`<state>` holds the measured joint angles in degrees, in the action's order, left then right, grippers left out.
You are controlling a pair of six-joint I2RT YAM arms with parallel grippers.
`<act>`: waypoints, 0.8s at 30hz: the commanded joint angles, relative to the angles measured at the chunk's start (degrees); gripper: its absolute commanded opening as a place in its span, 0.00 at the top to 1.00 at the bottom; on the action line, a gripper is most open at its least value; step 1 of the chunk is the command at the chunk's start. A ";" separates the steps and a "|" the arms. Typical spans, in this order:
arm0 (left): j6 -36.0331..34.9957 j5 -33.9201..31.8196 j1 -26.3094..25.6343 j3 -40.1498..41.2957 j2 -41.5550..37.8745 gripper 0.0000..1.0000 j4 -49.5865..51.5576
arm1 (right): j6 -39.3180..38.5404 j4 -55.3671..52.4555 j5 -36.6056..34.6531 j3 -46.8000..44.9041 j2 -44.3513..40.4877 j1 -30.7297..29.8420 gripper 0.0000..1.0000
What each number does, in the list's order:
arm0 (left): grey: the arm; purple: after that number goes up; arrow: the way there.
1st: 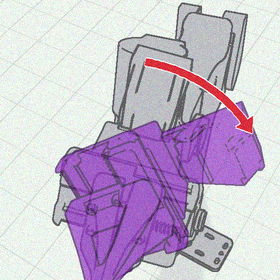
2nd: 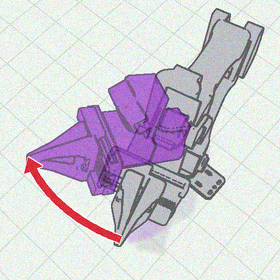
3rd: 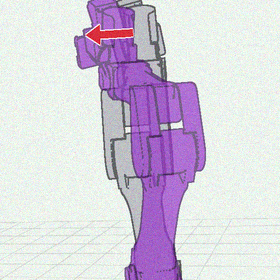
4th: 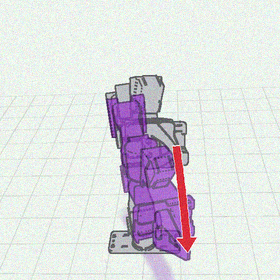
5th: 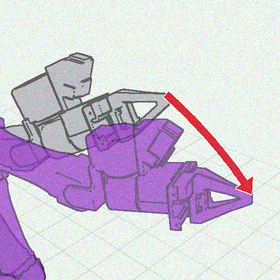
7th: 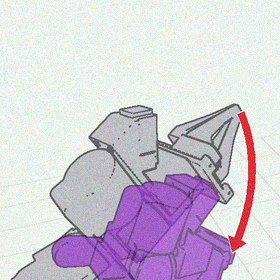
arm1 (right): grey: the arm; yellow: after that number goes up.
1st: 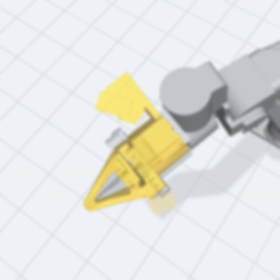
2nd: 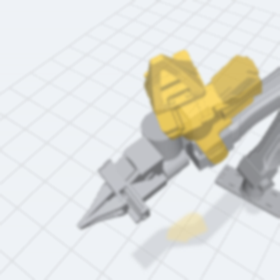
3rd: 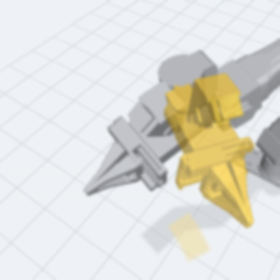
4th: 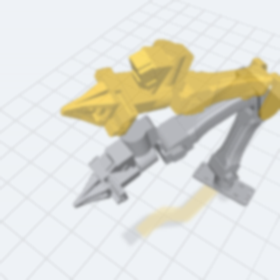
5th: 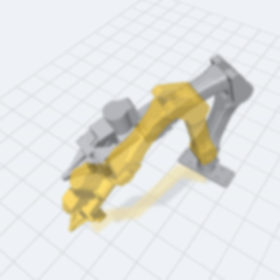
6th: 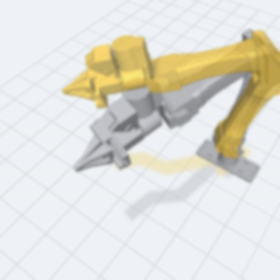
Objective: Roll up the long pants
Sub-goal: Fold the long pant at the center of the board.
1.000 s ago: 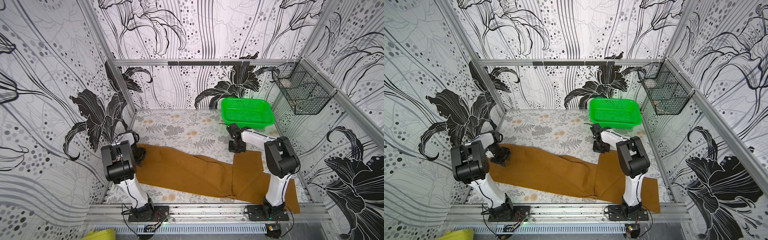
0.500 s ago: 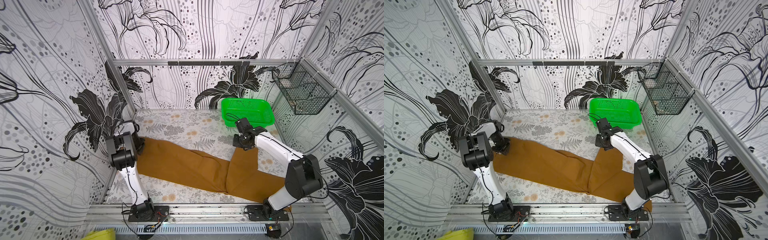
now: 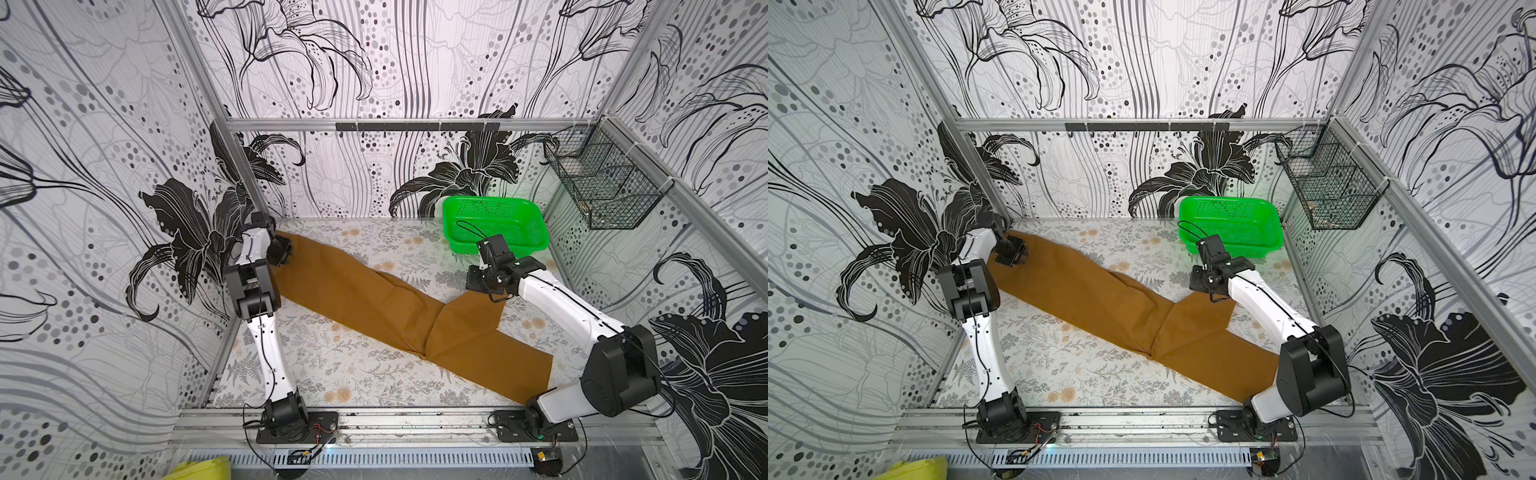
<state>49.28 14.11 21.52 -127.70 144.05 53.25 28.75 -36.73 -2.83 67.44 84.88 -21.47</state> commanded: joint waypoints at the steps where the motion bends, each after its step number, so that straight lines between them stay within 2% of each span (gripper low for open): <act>1: 0.63 1.03 0.26 -0.81 0.81 0.69 -3.77 | 1.91 -6.74 -1.80 -3.84 -4.66 -1.62 1.00; 5: 0.49 -0.06 0.19 0.76 -0.83 0.69 -3.30 | 8.10 -13.68 -5.90 -10.94 -14.24 -4.24 1.00; 9: 0.07 -1.08 0.19 2.30 -2.23 0.69 -2.59 | 15.45 -20.92 -8.45 -17.13 -27.50 -5.33 1.00; 14: -0.32 -2.96 0.19 4.88 -4.53 0.69 -2.14 | 18.83 -25.19 -17.65 -17.57 -42.83 -5.35 1.00; 18: -0.76 -3.80 0.25 6.20 -5.77 0.70 -1.68 | 17.48 -25.41 -25.82 -13.46 -46.86 -5.33 1.00; 24: 0.15 -3.14 0.18 9.11 -6.95 0.70 -2.91 | 17.10 -30.92 -25.53 -9.39 -49.90 -5.33 1.00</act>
<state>49.41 12.14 21.54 -120.25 139.28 51.13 45.04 -62.24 -25.30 56.23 35.73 -26.50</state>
